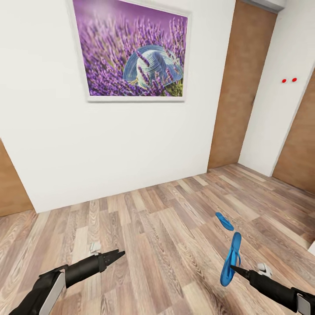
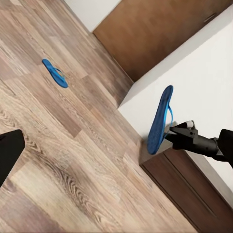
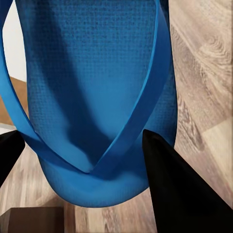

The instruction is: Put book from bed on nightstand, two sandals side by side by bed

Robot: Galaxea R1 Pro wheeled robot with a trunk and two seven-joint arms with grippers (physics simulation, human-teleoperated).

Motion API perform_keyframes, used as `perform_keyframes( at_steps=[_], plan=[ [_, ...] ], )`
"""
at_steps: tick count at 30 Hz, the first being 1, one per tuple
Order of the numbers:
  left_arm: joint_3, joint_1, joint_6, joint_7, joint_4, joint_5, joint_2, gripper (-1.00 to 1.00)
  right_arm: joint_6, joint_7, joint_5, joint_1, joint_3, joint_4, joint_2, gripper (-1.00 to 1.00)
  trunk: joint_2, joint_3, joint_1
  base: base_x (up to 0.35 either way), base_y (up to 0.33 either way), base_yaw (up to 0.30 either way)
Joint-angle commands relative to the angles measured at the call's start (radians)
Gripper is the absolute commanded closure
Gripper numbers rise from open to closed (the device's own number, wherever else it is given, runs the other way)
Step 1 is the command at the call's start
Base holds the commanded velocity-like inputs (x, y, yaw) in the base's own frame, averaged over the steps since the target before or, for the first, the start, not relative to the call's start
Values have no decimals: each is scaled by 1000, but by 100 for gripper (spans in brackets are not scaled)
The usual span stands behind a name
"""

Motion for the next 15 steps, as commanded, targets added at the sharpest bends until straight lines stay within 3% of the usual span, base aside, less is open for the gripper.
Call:
perform_keyframes(
  at_steps=[1,5,15],
  plan=[
    [0,0,10,-2,0,5,0,-100,12,3,-11,-2,7,3,0,100,0,-1,0,0,0,-19],
    [0,0,9,-2,0,5,0,-100,12,3,-11,-2,7,3,0,100,0,-1,0,87,-33,-5],
    [0,0,8,-2,0,4,0,-100,12,3,-11,-2,7,3,0,100,0,-1,0,247,-144,0]
  ],
)
